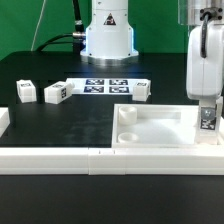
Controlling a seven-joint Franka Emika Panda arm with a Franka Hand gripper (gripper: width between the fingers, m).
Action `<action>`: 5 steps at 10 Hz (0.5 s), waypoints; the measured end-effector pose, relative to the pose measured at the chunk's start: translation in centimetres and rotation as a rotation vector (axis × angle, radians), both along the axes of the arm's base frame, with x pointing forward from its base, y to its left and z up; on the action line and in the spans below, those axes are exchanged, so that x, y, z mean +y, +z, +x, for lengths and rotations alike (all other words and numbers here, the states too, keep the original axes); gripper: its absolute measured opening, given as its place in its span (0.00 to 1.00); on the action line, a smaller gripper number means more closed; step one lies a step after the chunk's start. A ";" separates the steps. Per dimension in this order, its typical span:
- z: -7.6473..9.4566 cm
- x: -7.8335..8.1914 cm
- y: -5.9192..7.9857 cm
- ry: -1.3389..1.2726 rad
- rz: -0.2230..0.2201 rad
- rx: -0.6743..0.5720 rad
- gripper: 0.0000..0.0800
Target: Assemble one leg
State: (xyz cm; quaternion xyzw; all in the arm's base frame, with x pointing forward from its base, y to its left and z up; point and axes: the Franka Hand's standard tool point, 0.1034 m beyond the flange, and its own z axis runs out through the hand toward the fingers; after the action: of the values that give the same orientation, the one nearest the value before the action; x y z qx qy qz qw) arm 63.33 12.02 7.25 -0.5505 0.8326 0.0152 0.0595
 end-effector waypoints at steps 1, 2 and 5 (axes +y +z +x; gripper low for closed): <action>0.0 0.0 0.0 0.047 -0.004 -0.004 0.70; 0.0 0.1 0.0 0.048 -0.004 -0.004 0.70; 0.0 0.1 0.0 0.049 -0.004 -0.004 0.81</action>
Offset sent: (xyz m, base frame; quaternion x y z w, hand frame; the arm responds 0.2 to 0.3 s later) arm 0.0000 0.0000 0.0000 0.0000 0.0000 0.0000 1.0000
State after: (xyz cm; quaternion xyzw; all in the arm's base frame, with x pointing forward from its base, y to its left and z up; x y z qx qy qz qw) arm 63.31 12.10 7.23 -0.5709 0.8187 0.0138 0.0598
